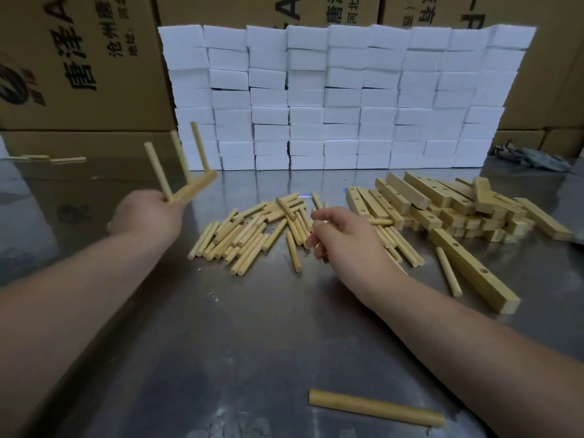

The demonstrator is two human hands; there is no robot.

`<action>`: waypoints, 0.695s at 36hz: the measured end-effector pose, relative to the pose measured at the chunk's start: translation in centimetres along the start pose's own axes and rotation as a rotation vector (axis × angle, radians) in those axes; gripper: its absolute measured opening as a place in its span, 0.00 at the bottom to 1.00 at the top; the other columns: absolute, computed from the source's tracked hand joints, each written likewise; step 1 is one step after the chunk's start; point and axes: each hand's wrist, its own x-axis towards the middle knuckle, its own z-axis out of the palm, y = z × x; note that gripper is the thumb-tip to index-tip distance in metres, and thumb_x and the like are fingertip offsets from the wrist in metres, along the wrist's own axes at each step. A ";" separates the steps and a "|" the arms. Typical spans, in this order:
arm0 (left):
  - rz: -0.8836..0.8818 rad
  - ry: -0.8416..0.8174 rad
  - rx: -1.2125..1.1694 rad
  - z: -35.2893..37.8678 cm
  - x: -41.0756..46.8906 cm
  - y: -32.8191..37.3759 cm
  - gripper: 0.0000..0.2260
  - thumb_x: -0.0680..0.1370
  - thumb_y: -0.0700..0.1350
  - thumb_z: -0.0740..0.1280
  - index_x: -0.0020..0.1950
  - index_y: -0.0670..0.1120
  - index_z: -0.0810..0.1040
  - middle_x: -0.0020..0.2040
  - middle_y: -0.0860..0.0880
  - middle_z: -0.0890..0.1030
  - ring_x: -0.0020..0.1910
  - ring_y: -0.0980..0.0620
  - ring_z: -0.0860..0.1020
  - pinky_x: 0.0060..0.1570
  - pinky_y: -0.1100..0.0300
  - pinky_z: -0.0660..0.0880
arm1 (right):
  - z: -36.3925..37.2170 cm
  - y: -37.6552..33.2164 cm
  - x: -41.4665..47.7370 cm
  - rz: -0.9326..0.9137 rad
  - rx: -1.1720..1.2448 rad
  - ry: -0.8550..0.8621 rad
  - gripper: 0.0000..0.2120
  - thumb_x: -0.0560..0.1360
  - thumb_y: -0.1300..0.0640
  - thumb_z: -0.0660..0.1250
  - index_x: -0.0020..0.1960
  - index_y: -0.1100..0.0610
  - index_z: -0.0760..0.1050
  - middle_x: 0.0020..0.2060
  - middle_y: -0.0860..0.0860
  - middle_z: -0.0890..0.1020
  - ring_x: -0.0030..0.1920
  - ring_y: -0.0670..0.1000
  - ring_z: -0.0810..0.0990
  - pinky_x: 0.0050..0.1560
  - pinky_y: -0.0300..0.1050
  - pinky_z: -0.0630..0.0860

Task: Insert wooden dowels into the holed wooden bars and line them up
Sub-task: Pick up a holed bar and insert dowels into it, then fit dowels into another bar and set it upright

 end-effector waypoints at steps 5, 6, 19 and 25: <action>-0.100 -0.073 0.196 0.7 0.2 -2.0 0.14 0.76 0.56 0.63 0.48 0.46 0.79 0.51 0.42 0.78 0.55 0.39 0.74 0.58 0.47 0.68 | 0.2 0.3 0.2 -0.009 -0.017 -0.030 0.07 0.77 0.57 0.60 0.43 0.48 0.74 0.28 0.42 0.80 0.29 0.39 0.75 0.39 0.41 0.71; -0.118 -0.086 0.218 0.7 0.2 -2.1 0.15 0.76 0.56 0.63 0.50 0.46 0.79 0.53 0.42 0.78 0.55 0.38 0.74 0.58 0.48 0.67 | 0.2 0.3 0.2 -0.008 -0.018 -0.034 0.07 0.77 0.57 0.60 0.43 0.48 0.75 0.28 0.43 0.80 0.29 0.39 0.75 0.39 0.41 0.72; -0.217 0.000 0.193 1.0 -1.1 -1.0 0.25 0.73 0.57 0.64 0.61 0.40 0.70 0.61 0.38 0.73 0.61 0.37 0.68 0.57 0.46 0.65 | 0.1 0.0 -0.2 -0.013 -0.020 -0.051 0.09 0.77 0.59 0.60 0.42 0.49 0.75 0.26 0.44 0.79 0.27 0.40 0.73 0.33 0.34 0.73; 0.013 -0.245 0.199 0.7 -3.2 1.3 0.11 0.76 0.41 0.56 0.46 0.39 0.77 0.44 0.41 0.77 0.42 0.42 0.74 0.37 0.56 0.67 | 0.0 -0.2 -0.1 0.006 -0.075 -0.003 0.08 0.76 0.57 0.60 0.42 0.48 0.75 0.29 0.45 0.80 0.32 0.46 0.75 0.42 0.49 0.76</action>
